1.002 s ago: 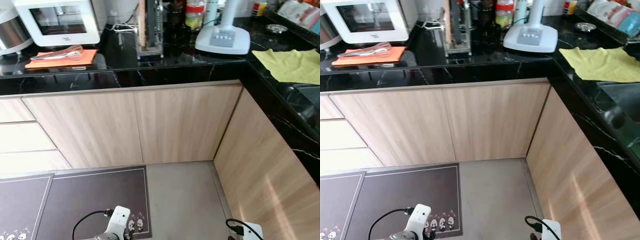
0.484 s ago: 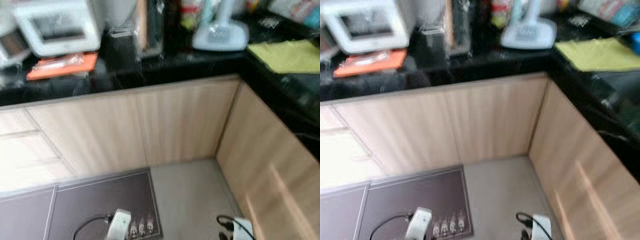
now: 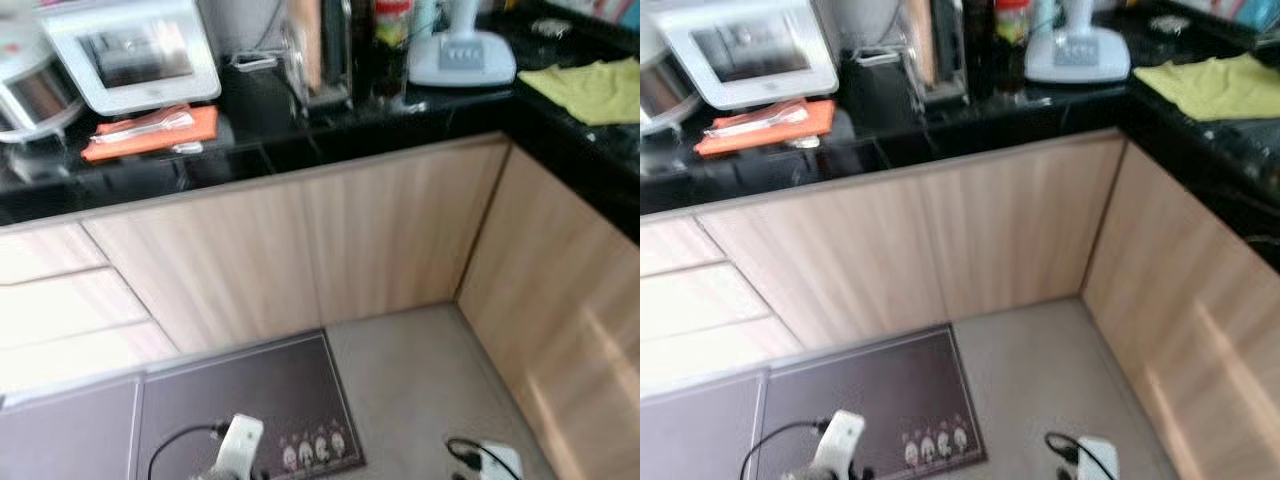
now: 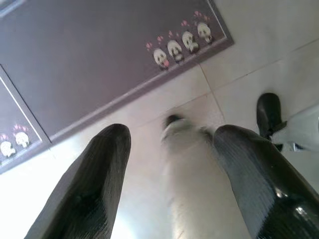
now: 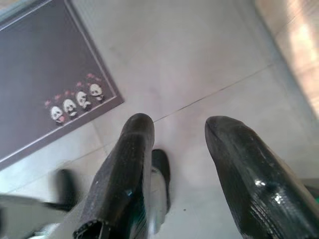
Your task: Kitchen organization
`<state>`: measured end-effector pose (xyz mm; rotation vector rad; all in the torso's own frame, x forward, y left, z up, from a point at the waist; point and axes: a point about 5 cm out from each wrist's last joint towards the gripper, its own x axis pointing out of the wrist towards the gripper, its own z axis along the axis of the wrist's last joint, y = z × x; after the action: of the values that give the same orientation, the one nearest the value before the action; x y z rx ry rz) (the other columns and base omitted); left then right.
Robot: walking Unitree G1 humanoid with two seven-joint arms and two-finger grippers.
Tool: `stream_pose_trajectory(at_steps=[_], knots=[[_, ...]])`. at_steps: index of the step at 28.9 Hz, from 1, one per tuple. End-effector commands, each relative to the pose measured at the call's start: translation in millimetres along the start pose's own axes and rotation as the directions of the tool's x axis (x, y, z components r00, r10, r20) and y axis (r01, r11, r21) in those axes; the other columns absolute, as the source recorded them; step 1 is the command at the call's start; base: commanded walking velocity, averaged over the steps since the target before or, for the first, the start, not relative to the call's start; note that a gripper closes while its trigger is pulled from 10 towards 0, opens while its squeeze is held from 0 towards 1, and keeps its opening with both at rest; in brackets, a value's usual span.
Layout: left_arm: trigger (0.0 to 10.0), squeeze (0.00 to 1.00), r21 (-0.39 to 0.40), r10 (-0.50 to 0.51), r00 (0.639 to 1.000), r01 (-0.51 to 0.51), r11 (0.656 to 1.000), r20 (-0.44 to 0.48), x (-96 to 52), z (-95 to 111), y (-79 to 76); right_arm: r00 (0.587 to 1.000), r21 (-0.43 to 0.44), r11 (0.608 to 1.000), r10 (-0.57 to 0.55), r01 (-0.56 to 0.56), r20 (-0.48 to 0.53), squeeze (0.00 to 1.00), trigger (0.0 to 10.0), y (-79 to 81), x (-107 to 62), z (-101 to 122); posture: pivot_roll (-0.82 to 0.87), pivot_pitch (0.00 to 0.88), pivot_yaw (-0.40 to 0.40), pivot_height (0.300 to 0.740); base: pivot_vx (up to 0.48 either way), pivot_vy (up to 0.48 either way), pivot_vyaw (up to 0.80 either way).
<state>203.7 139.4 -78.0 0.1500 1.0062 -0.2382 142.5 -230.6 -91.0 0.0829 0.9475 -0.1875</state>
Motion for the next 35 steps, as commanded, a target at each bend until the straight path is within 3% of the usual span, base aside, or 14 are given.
stream_pose_trajectory(at_steps=[1, 7, 9, 17, 22, 35], knots=[[10.0, 0.0, 0.007, 0.028, 0.999, -0.028, 1.0, -0.024, -2.0, -8.7, 10.1, 0.999, -0.003, 0.999, 0.033, -0.033, 0.007, 0.0, 10.0, 10.4, 1.2, 0.4, -0.09, 0.0, 0.044, 0.74, 0.0, 0.412, 0.0], [10.0, 0.0, 0.009, 0.028, 0.999, -0.028, 1.0, -0.025, -2.0, -8.8, 9.9, 0.999, -0.049, 0.998, 0.035, -0.035, -0.009, 0.0, 10.0, 24.6, 3.8, 2.1, -0.09, 0.0, 0.043, 0.74, 0.0, 0.412, 0.63], [10.0, 0.0, 0.009, 0.028, 0.999, -0.028, 1.0, -0.025, -1.9, -8.8, 9.9, 0.999, -0.019, 0.999, 0.037, -0.037, -0.012, 0.0, 10.0, 25.3, 3.7, 1.4, -0.09, 0.0, 0.043, 0.74, 0.0, 0.412, 0.0], [10.0, 0.0, 0.008, 0.028, 0.999, -0.028, 1.0, -0.023, -2.0, -8.6, 10.2, 0.999, -0.089, 0.995, 0.05, -0.051, -0.008, 0.0, 10.0, 29.8, 4.1, 2.5, -0.09, 0.0, 0.043, 0.74, 0.0, 0.411, 0.1], [10.0, 0.0, 0.009, 0.028, 0.999, -0.027, 1.0, -0.022, -2.0, -8.3, 10.3, 0.999, -0.036, 0.998, 0.048, -0.048, 0.005, 0.0, 10.0, 35.1, 6.0, 8.2, -0.09, 0.0, 0.043, 0.74, 0.0, 0.409, 0.32], [10.0, 0.0, 0.01, 0.027, 0.999, -0.027, 1.0, -0.022, -2.0, -8.2, 10.3, 0.999, -0.055, 0.997, 0.045, -0.045, 0.005, 0.0, 10.0, 31.2, 5.5, 7.6, -0.09, 0.0, 0.043, 0.74, 0.0, 0.411, 0.0]])
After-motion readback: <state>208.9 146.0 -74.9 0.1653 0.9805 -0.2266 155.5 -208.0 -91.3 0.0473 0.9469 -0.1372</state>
